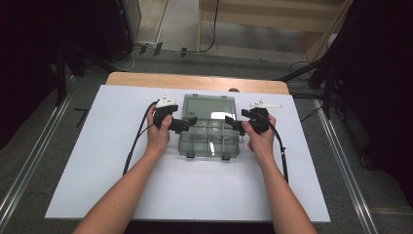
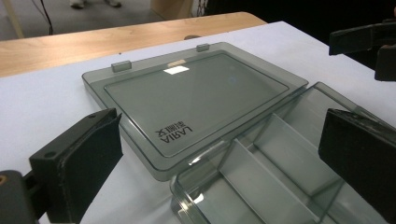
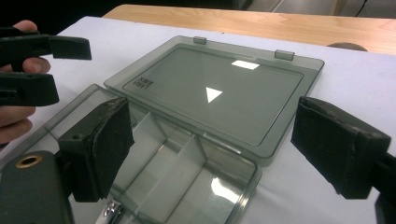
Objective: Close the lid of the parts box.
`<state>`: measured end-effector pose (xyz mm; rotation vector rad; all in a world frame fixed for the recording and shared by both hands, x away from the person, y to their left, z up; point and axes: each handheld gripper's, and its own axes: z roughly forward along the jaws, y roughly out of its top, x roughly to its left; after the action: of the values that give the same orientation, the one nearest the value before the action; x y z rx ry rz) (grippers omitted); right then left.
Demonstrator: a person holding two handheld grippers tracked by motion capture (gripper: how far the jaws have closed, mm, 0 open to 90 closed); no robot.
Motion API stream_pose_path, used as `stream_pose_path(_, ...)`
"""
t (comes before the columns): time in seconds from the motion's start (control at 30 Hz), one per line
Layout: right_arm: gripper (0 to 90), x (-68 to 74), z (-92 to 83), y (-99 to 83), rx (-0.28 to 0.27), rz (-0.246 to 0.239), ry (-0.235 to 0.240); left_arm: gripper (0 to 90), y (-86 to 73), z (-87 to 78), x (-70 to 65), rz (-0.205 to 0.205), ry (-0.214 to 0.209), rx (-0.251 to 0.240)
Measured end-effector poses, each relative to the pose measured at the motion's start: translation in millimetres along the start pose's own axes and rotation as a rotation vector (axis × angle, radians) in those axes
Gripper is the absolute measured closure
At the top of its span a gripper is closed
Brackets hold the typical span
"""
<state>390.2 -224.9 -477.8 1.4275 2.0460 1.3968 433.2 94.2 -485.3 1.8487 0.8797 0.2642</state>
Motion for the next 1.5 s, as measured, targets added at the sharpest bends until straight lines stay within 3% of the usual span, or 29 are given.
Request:
stream_pose_path(0.27,14.0,-9.9,9.4,6.5,0.014,0.054,-0.003,0.0,6.0,12.0,8.3,-0.073,-0.006,0.034)
stream_pose_path(0.3,14.4,-12.5,11.3,7.8,0.014,0.064,0.009,0.0,6.3,14.5,12.8,-0.108,-0.014,0.041)
stream_pose_path(0.4,14.9,-17.5,15.8,8.4,0.028,0.092,0.011,0.0,5.8,16.7,20.0,-0.141,-0.027,0.045)
stream_pose_path(0.53,16.0,-23.6,19.8,6.6,0.029,0.140,0.024,3.4,5.8,18.5,25.2,-0.165,-0.015,0.064)
stream_pose_path(0.67,25.3,-25.3,26.5,6.1,0.057,0.143,0.022,9.7,5.9,21.9,32.1,-0.239,0.011,0.093)
stream_pose_path(0.8,32.1,-27.6,28.4,8.2,0.053,0.185,0.023,14.9,5.4,23.1,33.9,-0.257,0.013,0.098)
stream_pose_path(1.03,35.4,-32.4,34.3,6.4,0.079,0.216,0.016,25.0,5.0,27.6,34.3,-0.300,0.032,0.107)
stream_pose_path(1.13,36.5,-36.7,38.0,3.3,0.089,0.249,0.026,26.9,3.5,31.2,33.3,-0.318,0.025,0.118)
stream_pose_path(1.33,38.0,-39.7,42.0,1.0,0.104,0.269,0.024,29.9,1.4,35.5,33.9,-0.349,0.029,0.136)
stream_pose_path(1.5,38.5,-41.9,45.7,-1.9,0.118,0.288,0.026,29.9,0.5,37.7,33.2,-0.353,0.037,0.150)
